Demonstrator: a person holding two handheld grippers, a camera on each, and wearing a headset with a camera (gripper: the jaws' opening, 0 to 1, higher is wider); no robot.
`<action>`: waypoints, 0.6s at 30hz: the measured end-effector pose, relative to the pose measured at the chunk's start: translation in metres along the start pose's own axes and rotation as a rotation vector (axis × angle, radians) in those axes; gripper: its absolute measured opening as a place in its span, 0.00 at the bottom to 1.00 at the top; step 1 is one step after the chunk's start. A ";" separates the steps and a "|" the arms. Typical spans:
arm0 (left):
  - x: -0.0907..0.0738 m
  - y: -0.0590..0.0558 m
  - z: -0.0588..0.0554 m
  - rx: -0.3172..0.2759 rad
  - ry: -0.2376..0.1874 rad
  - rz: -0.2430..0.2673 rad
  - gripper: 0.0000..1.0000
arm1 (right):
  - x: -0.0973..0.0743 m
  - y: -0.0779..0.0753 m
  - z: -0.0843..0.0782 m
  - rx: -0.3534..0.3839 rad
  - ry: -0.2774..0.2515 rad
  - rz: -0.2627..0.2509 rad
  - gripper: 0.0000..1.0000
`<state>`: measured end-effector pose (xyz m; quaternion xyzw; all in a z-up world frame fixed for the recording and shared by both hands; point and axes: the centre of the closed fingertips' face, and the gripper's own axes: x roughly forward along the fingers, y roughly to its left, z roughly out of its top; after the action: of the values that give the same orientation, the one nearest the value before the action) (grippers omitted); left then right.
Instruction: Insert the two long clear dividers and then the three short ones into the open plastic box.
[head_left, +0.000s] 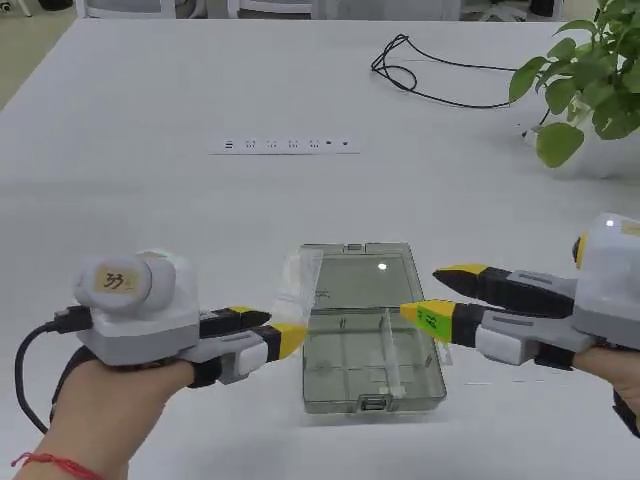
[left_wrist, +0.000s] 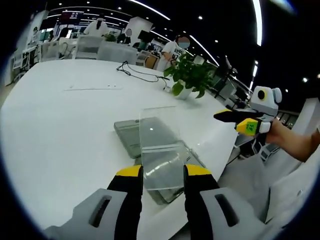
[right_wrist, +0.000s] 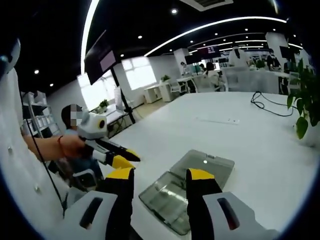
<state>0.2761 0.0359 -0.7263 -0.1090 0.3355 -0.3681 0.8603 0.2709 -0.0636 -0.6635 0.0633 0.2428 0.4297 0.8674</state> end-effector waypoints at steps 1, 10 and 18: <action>0.001 -0.004 0.002 0.000 -0.009 -0.009 0.30 | 0.004 0.004 0.001 0.019 0.000 0.005 0.40; 0.012 -0.033 0.011 0.014 -0.038 -0.083 0.30 | 0.024 0.013 -0.002 0.127 0.020 -0.013 0.26; 0.018 -0.046 0.014 0.040 -0.037 -0.123 0.30 | 0.035 0.014 -0.006 0.192 0.035 -0.036 0.19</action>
<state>0.2686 -0.0097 -0.7046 -0.1190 0.3045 -0.4248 0.8442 0.2762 -0.0284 -0.6767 0.1341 0.2991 0.3901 0.8605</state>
